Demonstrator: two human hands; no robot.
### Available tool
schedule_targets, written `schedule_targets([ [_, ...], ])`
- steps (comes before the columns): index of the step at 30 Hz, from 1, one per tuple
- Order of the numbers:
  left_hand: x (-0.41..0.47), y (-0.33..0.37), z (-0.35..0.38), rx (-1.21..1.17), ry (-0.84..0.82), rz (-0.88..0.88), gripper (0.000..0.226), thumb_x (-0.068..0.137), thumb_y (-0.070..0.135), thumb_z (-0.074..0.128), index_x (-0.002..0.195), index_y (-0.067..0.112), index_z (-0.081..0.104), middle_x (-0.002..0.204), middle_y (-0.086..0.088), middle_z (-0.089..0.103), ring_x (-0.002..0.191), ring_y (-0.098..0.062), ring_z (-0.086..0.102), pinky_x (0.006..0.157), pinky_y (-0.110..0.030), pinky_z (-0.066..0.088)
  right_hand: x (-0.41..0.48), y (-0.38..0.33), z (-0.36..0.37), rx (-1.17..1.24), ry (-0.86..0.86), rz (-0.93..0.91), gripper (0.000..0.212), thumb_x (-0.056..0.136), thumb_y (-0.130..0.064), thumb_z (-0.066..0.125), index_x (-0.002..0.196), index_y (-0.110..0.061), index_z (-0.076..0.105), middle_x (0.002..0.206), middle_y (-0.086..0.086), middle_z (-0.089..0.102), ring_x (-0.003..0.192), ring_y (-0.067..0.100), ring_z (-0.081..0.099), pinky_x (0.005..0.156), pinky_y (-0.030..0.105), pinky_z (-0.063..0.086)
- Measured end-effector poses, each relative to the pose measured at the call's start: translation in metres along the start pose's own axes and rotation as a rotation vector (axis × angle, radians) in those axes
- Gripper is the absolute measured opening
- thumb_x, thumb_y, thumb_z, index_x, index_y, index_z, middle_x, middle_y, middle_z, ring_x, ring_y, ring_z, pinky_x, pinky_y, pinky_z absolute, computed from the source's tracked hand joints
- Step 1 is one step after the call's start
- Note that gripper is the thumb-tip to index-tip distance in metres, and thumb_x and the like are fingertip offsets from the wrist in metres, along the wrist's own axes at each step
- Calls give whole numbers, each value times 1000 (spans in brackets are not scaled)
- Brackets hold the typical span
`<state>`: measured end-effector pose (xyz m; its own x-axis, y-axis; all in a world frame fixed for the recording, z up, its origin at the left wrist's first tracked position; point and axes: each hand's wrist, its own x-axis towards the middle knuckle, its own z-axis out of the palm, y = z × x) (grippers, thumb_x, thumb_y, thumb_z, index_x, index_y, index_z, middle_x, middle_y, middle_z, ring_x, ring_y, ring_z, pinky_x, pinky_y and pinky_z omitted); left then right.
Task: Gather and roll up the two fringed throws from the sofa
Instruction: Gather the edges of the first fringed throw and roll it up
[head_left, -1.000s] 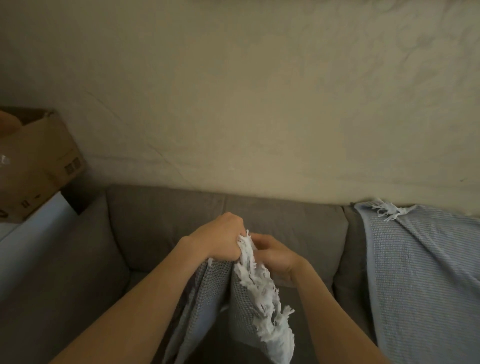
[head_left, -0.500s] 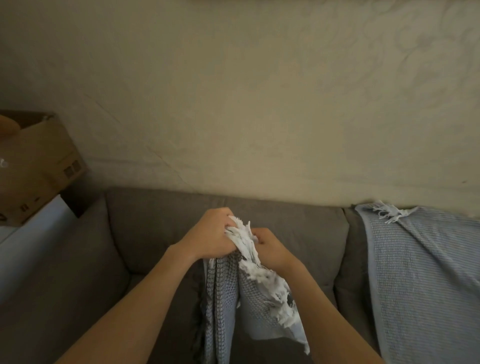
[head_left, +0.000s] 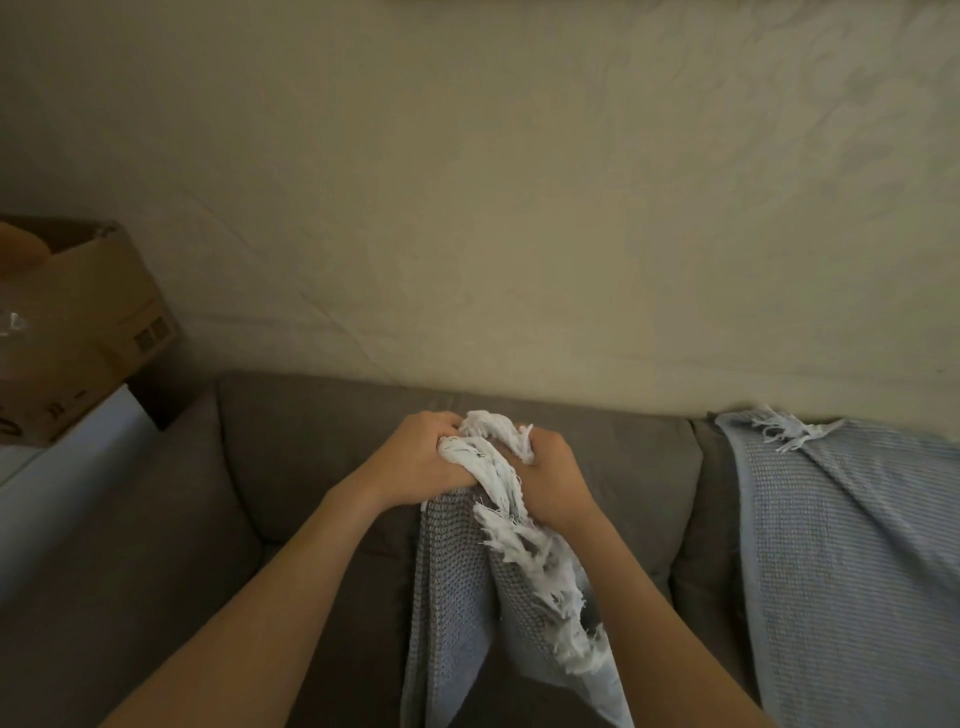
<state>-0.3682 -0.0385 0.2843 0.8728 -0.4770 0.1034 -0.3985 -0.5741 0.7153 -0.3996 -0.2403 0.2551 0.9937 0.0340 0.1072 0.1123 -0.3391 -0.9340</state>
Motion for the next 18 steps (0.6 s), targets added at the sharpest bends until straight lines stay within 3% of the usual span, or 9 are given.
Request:
schedule_targets([
  [3, 0, 2, -1, -56, 65, -13, 25, 74, 45, 76, 69, 21, 72, 77, 6, 68, 69, -8, 64, 64, -29, 48, -3, -11, -5, 91, -39, -3, 35, 103, -28, 67, 69, -19, 66, 59, -14, 61, 56, -2, 53, 57, 20, 45],
  [6, 1, 9, 3, -110, 76, -34, 19, 84, 33, 76, 68, 27, 68, 71, 12, 67, 65, -3, 58, 62, -22, 44, -8, -20, -10, 145, -129, -28, 41, 106, -24, 60, 66, -19, 63, 57, -13, 54, 55, 2, 46, 56, 19, 42],
  [9, 3, 14, 7, -142, 54, -37, 7, 94, 23, 73, 93, 25, 67, 89, 8, 71, 78, -10, 65, 69, -30, 51, -5, -20, -13, 143, -157, 3, 40, 106, -34, 60, 75, -10, 67, 64, 7, 63, 60, 19, 57, 56, 32, 47],
  [12, 2, 15, 11, -155, 58, -96, 28, 97, 26, 72, 116, 29, 52, 106, 12, 65, 83, 6, 62, 70, -17, 48, -3, -18, -15, 173, -182, 28, 31, 108, -34, 57, 100, -11, 76, 92, 27, 72, 80, 26, 67, 74, 41, 55],
  [14, 2, 13, 13, -167, 80, -110, 37, 98, 24, 72, 130, 29, 52, 116, 14, 67, 94, 7, 66, 79, -19, 51, -2, -19, -15, 214, -178, 87, 34, 110, -34, 51, 112, -12, 76, 103, 19, 76, 93, 20, 72, 87, 37, 56],
  [16, 5, 8, 14, -150, 110, -97, 34, 98, 14, 68, 130, 25, 60, 115, 12, 71, 97, 2, 69, 84, -27, 55, -2, -23, -13, 276, -220, 136, 33, 110, -34, 50, 122, -15, 73, 114, 6, 77, 109, 16, 72, 98, 33, 55],
  [18, 7, 6, 14, -139, 162, -74, 34, 97, 6, 64, 127, 22, 66, 113, 10, 74, 99, -1, 70, 87, -30, 58, -4, -24, -8, 249, -237, 59, 35, 100, -29, 65, 133, -18, 64, 125, 1, 73, 118, 14, 69, 102, 34, 54],
])
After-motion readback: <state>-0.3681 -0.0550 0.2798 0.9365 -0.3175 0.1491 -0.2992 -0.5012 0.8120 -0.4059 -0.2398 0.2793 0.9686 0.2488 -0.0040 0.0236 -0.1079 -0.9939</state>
